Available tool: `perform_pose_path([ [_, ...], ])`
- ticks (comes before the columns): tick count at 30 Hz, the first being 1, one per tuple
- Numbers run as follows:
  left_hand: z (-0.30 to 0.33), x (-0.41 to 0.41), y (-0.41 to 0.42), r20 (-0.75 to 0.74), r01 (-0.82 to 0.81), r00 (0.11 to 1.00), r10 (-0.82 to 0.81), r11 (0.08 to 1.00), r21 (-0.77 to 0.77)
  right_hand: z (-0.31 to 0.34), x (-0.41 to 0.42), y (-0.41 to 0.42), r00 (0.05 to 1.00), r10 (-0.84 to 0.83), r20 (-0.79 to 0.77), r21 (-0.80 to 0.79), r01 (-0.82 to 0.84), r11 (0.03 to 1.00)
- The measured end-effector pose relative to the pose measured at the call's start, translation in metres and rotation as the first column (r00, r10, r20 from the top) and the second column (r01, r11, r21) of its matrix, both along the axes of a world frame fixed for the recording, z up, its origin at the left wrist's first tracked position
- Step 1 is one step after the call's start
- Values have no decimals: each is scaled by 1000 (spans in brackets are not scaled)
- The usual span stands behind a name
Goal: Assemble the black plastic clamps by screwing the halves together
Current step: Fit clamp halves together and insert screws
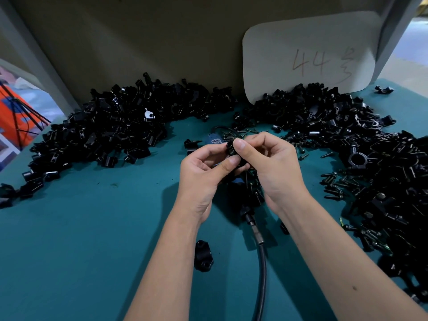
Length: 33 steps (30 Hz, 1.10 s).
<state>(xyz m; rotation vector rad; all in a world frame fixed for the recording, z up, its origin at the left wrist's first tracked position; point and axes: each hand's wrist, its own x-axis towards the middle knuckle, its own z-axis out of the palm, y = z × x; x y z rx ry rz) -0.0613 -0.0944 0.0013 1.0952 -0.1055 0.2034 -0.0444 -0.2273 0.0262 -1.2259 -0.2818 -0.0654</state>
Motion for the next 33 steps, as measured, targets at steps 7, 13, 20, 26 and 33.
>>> perform_pose_path([
  [7, -2, 0, -1, -6, 2, 1000, -2, 1000, 18, 2, 0, 2, 998, -4, -59, 4, 4, 1000],
  [13, 0, 1, -5, 18, 12, 1000, -12, 999, 35, 1, -2, 2, 988, 44, -149, 101, -29, 994],
  [20, 2, 0, -4, 25, -25, 999, 23, 997, 70, -1, 1, 6, 987, -21, -159, 77, 33, 996],
  [26, 3, 1, 0, 10, -91, 996, 91, 986, 143, -6, 2, 12, 988, -125, -96, 29, 128, 991],
  [33, 13, 3, 8, -240, -196, 961, 134, 946, -259, -14, -3, 8, 904, -357, 237, -763, 401, 507],
])
